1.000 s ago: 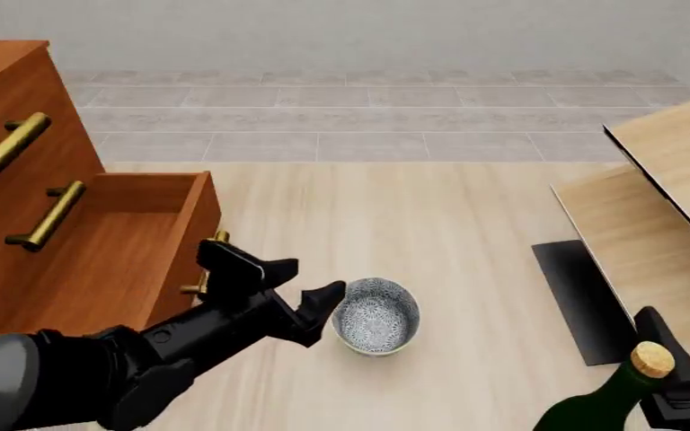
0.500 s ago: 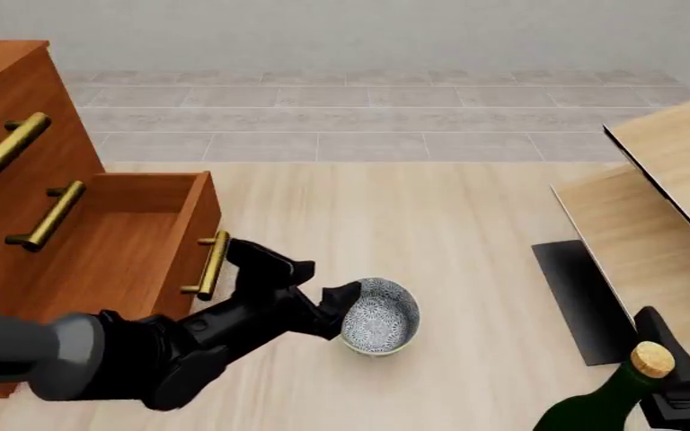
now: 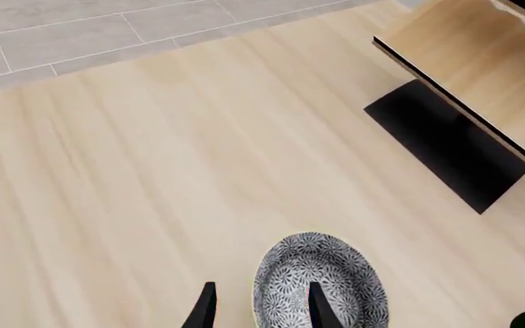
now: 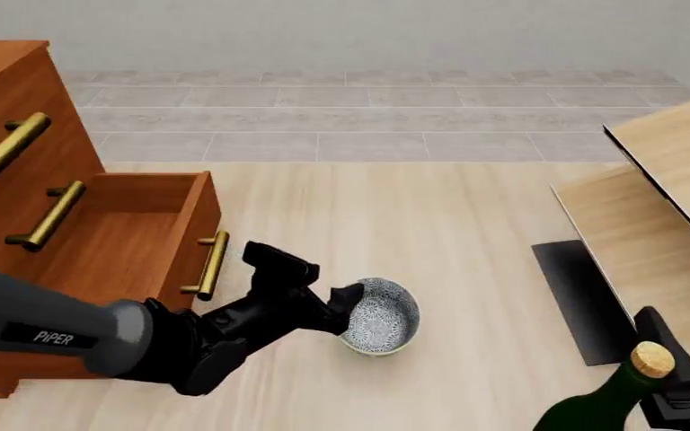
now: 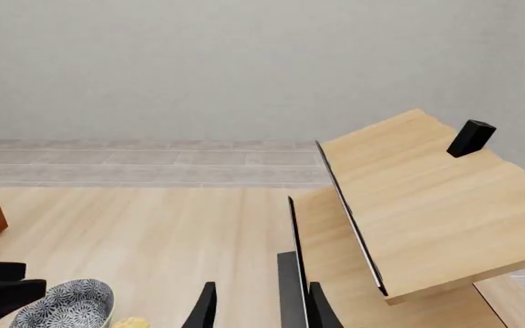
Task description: Put the bowl on top of the cabinet.
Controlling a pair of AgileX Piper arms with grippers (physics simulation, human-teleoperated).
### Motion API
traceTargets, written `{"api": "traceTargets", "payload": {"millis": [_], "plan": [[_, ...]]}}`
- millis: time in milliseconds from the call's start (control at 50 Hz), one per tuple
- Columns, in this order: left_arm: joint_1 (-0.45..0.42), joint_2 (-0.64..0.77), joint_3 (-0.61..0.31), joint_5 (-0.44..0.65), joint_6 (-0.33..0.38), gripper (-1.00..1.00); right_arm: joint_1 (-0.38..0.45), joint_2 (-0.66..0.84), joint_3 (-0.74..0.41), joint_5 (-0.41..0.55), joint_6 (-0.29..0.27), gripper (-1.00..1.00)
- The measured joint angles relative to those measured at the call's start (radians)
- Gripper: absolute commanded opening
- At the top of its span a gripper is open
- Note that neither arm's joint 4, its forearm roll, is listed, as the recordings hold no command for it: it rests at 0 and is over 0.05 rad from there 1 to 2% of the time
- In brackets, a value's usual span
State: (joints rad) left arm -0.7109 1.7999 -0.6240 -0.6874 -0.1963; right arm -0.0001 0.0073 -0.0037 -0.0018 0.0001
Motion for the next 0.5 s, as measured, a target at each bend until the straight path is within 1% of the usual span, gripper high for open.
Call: {"api": "traceTargets", "payload": {"millis": [500], "plan": [[0.008,0.074,-0.029,-0.012,0.009,1.00,0.000,0.000,0.000,0.000,0.000,1.00]]}}
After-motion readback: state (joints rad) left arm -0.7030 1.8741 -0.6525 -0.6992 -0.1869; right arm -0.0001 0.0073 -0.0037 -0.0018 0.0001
